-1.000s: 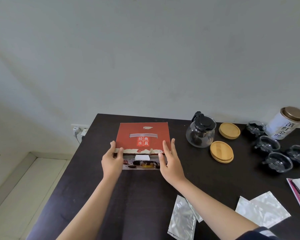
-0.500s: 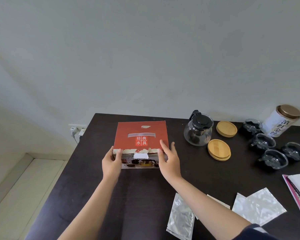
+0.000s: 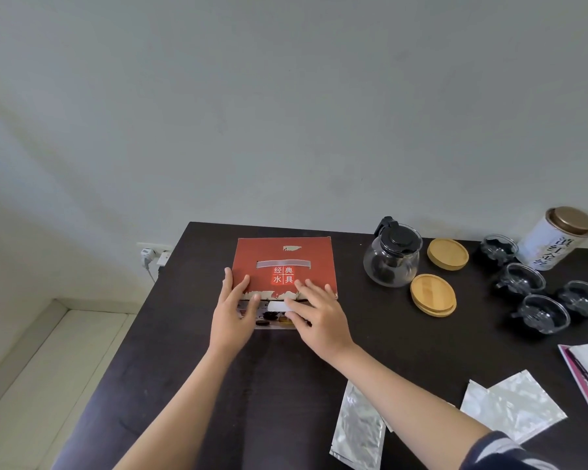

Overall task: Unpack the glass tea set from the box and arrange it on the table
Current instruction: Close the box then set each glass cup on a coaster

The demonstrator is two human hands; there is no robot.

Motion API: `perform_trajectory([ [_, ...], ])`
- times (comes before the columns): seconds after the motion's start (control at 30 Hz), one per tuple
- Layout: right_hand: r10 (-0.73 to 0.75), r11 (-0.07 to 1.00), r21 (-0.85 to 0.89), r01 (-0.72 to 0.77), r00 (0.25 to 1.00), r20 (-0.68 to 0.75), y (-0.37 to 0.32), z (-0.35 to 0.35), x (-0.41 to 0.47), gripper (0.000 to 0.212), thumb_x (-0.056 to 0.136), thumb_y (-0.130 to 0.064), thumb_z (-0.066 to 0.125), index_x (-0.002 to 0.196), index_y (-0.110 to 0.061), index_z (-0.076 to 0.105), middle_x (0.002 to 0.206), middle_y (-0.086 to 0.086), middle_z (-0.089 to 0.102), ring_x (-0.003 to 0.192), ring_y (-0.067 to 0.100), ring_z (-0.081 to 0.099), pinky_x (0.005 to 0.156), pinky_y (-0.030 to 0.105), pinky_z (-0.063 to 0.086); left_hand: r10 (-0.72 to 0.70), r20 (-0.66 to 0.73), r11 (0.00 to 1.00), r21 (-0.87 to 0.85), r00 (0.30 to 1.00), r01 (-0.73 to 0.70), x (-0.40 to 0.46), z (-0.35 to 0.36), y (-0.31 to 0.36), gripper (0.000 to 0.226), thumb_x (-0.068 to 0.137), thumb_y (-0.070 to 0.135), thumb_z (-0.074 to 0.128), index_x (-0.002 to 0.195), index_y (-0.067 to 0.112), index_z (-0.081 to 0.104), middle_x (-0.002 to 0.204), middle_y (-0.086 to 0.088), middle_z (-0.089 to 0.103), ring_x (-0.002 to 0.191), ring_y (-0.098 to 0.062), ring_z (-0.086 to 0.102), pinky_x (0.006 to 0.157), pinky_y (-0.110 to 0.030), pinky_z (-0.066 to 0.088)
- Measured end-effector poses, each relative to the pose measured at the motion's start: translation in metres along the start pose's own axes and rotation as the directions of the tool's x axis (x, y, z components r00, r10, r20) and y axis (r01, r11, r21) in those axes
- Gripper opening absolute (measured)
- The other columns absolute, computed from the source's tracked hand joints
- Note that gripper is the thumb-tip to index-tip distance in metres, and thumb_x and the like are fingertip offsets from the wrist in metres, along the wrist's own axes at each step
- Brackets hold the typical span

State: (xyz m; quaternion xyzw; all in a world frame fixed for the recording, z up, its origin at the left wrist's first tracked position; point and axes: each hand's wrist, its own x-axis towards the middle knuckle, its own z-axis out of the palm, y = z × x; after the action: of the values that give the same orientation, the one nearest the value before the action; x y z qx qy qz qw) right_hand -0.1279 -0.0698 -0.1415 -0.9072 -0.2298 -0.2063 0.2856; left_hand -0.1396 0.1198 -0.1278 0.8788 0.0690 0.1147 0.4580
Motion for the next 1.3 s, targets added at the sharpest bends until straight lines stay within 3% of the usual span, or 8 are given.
perform_trajectory([
  [0.07,-0.028,0.999,-0.029,0.028,1.000,0.006,0.000,0.001,-0.001,0.024,0.073,-0.019,0.083,0.095,-0.022,0.077,0.121,0.011,0.067,0.115,0.034,0.061,0.097,0.058,0.045,-0.002,-0.014,1.000,-0.013,1.000,0.001,-0.001,0.001,0.001,0.051,0.091,0.028,0.062,0.138,0.018,0.049,0.159,0.009,0.014,0.143,-0.014,0.026,0.106,-0.040,0.042],
  [0.37,-0.027,0.997,-0.069,0.022,0.997,-0.070,-0.003,0.001,0.004,0.021,0.067,-0.014,0.086,0.086,-0.018,0.078,0.112,0.014,0.070,0.104,0.035,0.067,0.089,0.058,0.051,-0.005,-0.027,1.000,-0.012,1.000,0.005,-0.004,0.003,0.005,0.051,0.091,0.026,0.062,0.139,0.017,0.048,0.159,0.010,0.013,0.142,-0.007,0.023,0.102,-0.017,0.031],
  [0.57,0.092,0.988,-0.115,-0.103,0.991,-0.102,-0.002,0.003,0.009,0.041,0.074,-0.027,0.082,0.112,-0.014,0.070,0.124,0.012,0.064,0.119,0.031,0.059,0.098,0.065,0.039,0.021,-0.050,1.000,0.001,0.999,-0.021,-0.004,0.004,0.004,0.050,0.091,0.028,0.062,0.138,0.019,0.049,0.159,0.009,0.015,0.136,0.006,0.017,0.100,-0.010,0.027],
  [0.73,0.331,0.936,-0.130,-0.326,0.944,0.016,-0.004,0.000,0.015,0.070,0.081,-0.050,0.068,0.140,-0.019,0.045,0.152,0.021,0.031,0.143,0.039,0.025,0.107,0.062,0.010,0.009,-0.031,1.000,0.012,0.999,-0.009,-0.004,0.004,0.006,0.051,0.090,0.030,0.062,0.138,0.021,0.048,0.159,0.010,0.013,0.134,0.008,0.017,0.096,-0.006,0.027],
  [0.9,0.588,0.742,0.297,-0.601,0.796,0.142,-0.007,-0.004,0.011,0.116,0.072,-0.057,0.074,0.153,-0.021,-0.001,0.160,0.010,-0.011,0.149,0.026,-0.001,0.116,0.045,0.020,-0.022,-0.036,1.000,0.003,0.999,0.022,-0.004,0.005,0.008,0.066,0.089,0.032,0.063,0.147,0.021,0.033,0.161,0.005,0.007,0.139,0.002,0.009,0.109,-0.026,0.029],
  [1.07,0.715,0.491,0.501,-0.712,0.658,0.234,0.000,-0.007,0.011,0.133,0.056,-0.050,0.088,0.153,-0.024,0.000,0.159,0.000,0.018,0.145,0.017,0.022,0.116,0.037,0.029,-0.379,-0.037,0.893,-0.278,0.925,0.354,-0.005,0.008,0.007,0.100,0.078,0.044,0.073,0.152,0.016,0.011,0.156,-0.002,0.026,0.141,-0.017,0.030,0.111,-0.032,0.032],
  [1.17,0.726,0.446,0.549,-0.707,0.645,0.239,0.004,-0.002,0.009,0.120,0.051,-0.052,0.089,0.148,-0.026,0.024,0.140,-0.006,0.049,0.128,0.013,0.048,0.106,0.035,0.044,-0.403,-0.021,0.879,-0.287,0.915,0.381,-0.002,0.013,0.002,0.075,0.078,0.046,0.072,0.139,0.017,0.037,0.129,0.002,0.055,0.120,-0.017,0.054,0.095,-0.030,0.046],
  [1.3,0.727,0.460,0.578,-0.674,0.660,0.190,0.011,-0.002,0.019,0.111,0.051,-0.054,0.088,0.143,-0.026,0.034,0.128,-0.012,0.056,0.118,0.006,0.054,0.102,0.032,0.048,-0.370,-0.028,0.893,-0.286,0.929,0.347,0.014,0.017,0.006,0.058,0.080,0.043,0.071,0.127,0.018,0.049,0.114,0.006,0.062,0.105,-0.012,0.060,0.086,-0.026,0.048],
])
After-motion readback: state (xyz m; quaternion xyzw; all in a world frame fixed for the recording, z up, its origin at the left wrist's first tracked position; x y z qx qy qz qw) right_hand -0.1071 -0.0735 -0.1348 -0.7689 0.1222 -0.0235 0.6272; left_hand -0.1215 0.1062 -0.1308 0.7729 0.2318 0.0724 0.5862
